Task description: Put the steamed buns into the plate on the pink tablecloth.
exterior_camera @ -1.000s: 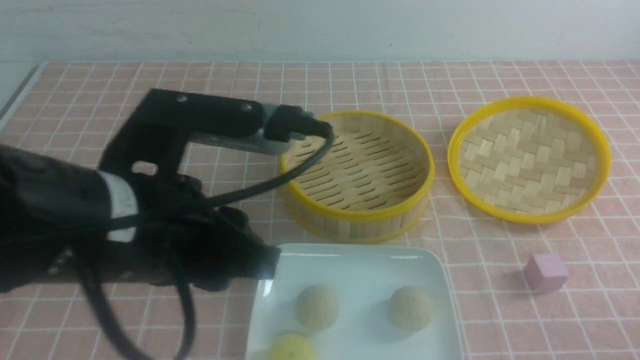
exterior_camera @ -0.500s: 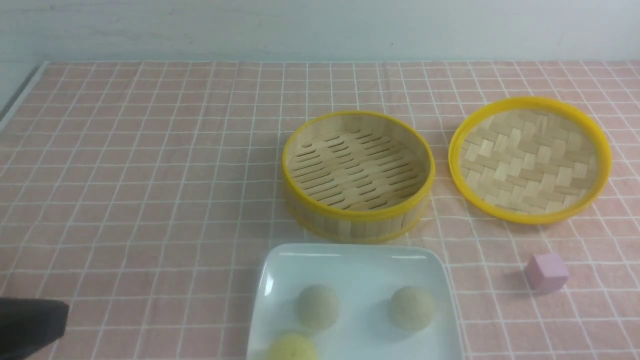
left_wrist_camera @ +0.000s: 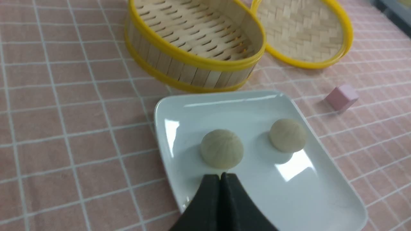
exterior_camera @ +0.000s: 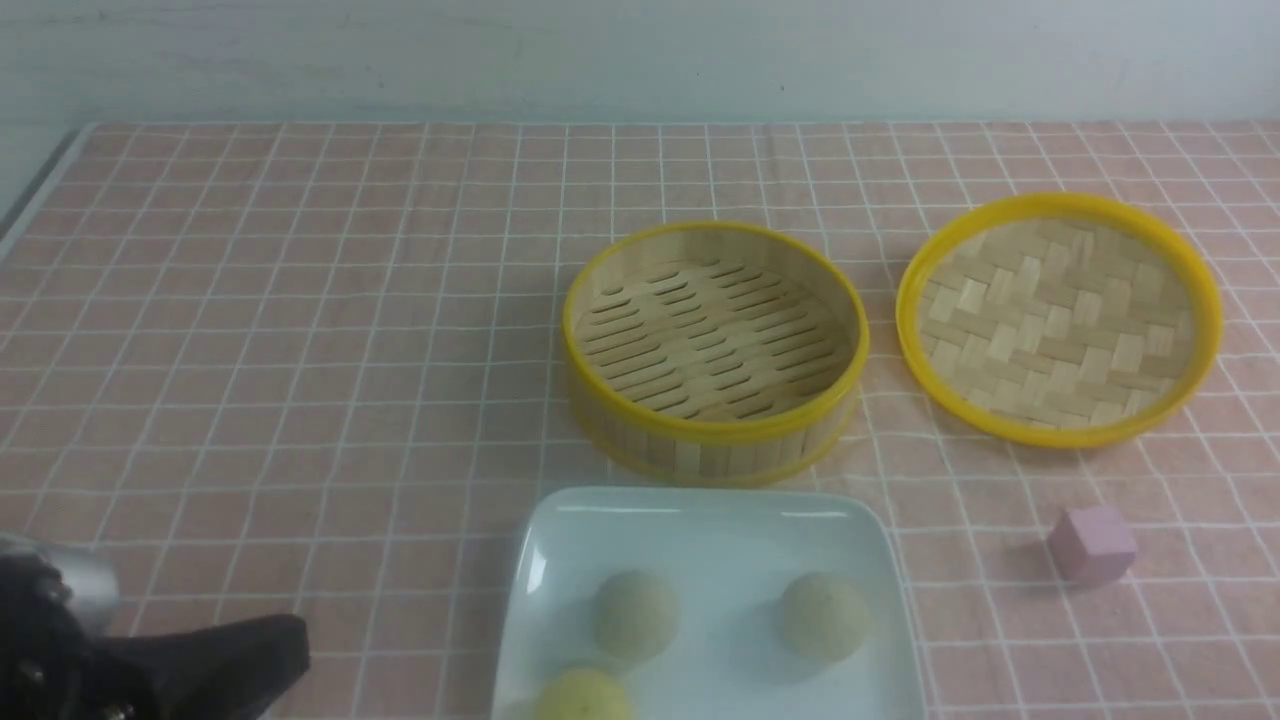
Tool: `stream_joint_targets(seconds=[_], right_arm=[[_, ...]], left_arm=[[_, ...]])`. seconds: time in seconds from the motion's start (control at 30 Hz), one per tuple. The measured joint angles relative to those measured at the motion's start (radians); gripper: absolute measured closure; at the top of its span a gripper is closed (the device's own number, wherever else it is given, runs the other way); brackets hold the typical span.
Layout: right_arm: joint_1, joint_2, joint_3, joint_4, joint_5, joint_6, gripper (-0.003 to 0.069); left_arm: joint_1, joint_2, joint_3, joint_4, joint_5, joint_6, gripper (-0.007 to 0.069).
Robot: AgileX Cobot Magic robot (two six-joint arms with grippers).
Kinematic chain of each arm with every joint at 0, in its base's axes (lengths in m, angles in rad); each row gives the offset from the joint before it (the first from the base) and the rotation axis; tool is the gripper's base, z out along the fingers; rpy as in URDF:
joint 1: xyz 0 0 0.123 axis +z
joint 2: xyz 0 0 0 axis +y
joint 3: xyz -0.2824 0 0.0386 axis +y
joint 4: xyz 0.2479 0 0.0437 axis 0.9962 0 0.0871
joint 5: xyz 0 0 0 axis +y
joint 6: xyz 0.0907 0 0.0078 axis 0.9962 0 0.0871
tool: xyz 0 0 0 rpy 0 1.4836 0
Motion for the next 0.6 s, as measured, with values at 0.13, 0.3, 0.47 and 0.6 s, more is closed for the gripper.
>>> stream_joint_targets(seconds=[0.13,0.3,0.47,0.6], right_arm=[[0.000,0.000,0.000,0.000,0.000,0.000,0.0552],[0.000,0.000,0.000,0.000,0.000,0.000,0.0543],[0.000,0.000,0.000,0.000,0.000,0.000,0.0536],[0.000,0.000,0.000,0.000,0.000,0.000,0.0531]], left_arm=[[0.000,0.000,0.024,0.005,0.045,-0.002,0.0614],[0.014,-0.010,0.072,0.002,0.031,-0.006,0.0609],[0.195,-0.090,0.179,-0.029,-0.078,0.048,0.0603],[0.393,-0.194,0.279,-0.062,-0.124,0.179,0.0599]])
